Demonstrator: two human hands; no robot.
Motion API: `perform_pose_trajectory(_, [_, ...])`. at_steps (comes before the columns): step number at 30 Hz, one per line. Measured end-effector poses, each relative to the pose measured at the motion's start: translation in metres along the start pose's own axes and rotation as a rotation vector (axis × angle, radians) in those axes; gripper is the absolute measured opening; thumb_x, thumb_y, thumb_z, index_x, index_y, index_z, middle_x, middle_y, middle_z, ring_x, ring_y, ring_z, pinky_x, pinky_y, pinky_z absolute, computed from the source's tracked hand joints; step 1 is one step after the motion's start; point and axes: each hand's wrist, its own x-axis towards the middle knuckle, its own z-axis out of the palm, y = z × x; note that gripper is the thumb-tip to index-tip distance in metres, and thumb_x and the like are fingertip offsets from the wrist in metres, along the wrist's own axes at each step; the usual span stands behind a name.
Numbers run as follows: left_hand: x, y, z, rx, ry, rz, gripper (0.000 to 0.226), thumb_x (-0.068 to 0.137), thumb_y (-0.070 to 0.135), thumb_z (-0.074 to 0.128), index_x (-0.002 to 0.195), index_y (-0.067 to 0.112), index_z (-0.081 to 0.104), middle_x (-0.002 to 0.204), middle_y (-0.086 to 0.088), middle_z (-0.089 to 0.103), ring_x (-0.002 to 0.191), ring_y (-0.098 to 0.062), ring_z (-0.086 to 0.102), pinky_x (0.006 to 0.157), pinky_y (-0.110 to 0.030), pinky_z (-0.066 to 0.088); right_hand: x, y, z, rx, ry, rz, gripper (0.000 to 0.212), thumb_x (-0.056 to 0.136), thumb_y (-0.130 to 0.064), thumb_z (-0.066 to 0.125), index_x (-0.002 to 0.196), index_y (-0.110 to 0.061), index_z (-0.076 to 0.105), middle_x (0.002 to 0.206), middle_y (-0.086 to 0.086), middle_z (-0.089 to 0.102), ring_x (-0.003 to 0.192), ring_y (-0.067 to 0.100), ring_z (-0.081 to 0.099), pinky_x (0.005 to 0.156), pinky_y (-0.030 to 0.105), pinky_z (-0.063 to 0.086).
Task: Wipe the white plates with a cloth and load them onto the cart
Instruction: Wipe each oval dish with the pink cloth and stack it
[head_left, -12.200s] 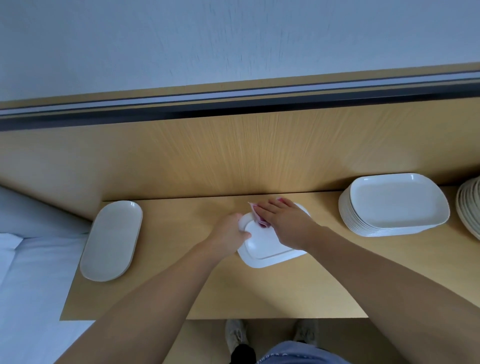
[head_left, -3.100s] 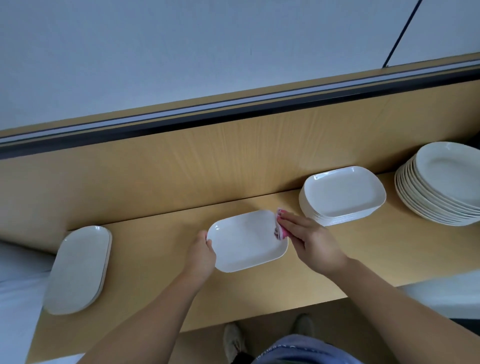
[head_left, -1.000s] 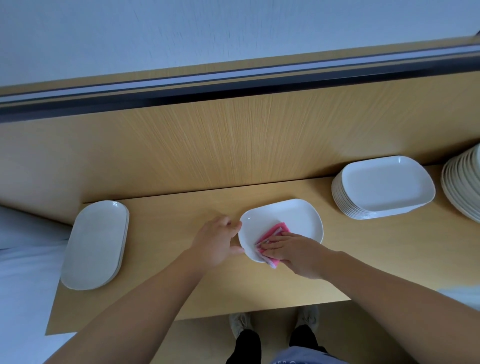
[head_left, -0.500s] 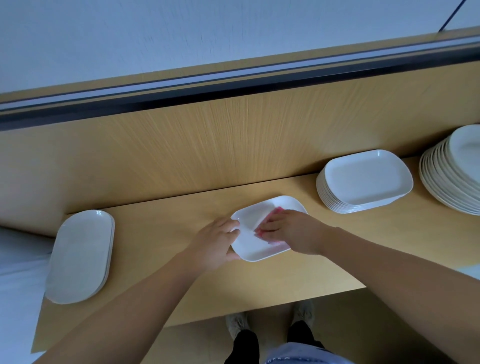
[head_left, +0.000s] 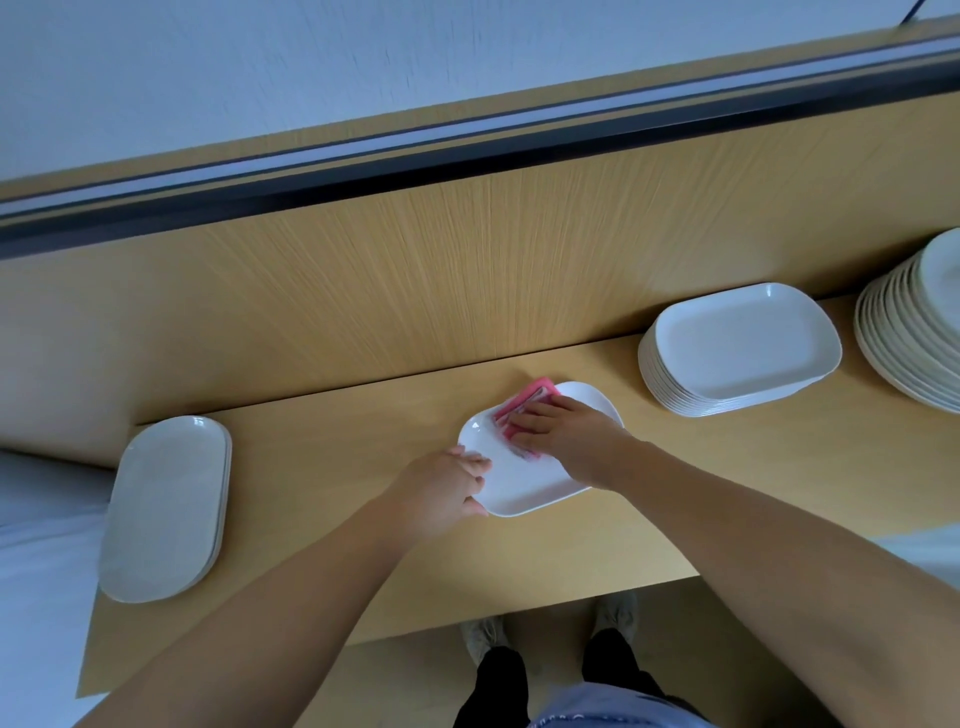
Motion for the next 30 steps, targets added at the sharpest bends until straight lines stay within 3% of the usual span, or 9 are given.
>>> perform_pose_trajectory(8, [0.000,0.000,0.003,0.031,0.011,0.013,0.054,0.104,0.041,0.031,0.144,0.007,0.040,0.161,0.001,0.017,0.148,-0.008,0.009,0.115,-0.020,-0.004,-0.033,0.016,0.004,0.055,-0.021,0.282,0.060,0.098,-0.017,0.038,0.154,-0.028,0.017,0.160,-0.011,0.017,0.148,0.012,0.013,0.117,0.029,0.003])
perform_pose_trajectory(15, [0.003,-0.002,0.010,0.062,0.053,0.013,0.052,0.104,0.041,0.030,0.140,0.006,0.046,0.160,0.001,0.022,0.147,-0.008,0.013,0.116,-0.020,-0.004,-0.045,-0.005,0.009,0.196,0.046,0.434,0.055,0.091,-0.011,0.042,0.143,-0.030,0.041,0.154,-0.013,0.033,0.141,0.009,0.030,0.108,0.028,0.023])
perform_pose_trajectory(20, [0.005,-0.001,0.010,0.090,0.044,0.010,0.051,0.104,0.042,0.029,0.140,0.009,0.045,0.161,0.002,0.019,0.147,-0.006,0.012,0.116,-0.022,-0.005,-0.060,-0.024,0.015,0.217,-0.018,0.484,0.056,0.086,-0.010,0.045,0.138,-0.030,0.045,0.149,-0.016,0.038,0.135,0.009,0.038,0.105,0.032,0.026])
perform_pose_trajectory(25, [0.006,0.000,0.009,0.124,0.005,0.008,0.051,0.104,0.041,0.030,0.139,0.007,0.046,0.160,0.001,0.021,0.147,-0.007,0.014,0.116,-0.023,-0.004,-0.062,-0.043,0.013,0.272,0.014,0.467,0.040,0.080,-0.009,0.047,0.114,-0.029,0.058,0.130,-0.014,0.055,0.123,0.015,0.049,0.102,0.030,0.028])
perform_pose_trajectory(30, [0.005,0.003,0.005,0.141,-0.025,-0.014,0.053,0.105,0.040,0.029,0.145,0.007,0.040,0.161,-0.003,0.015,0.148,-0.009,0.011,0.116,-0.024,-0.003,-0.057,-0.049,0.006,0.314,0.003,0.375,0.028,0.078,-0.009,0.046,0.090,-0.034,0.053,0.117,-0.017,0.059,0.112,0.014,0.055,0.102,0.033,0.034])
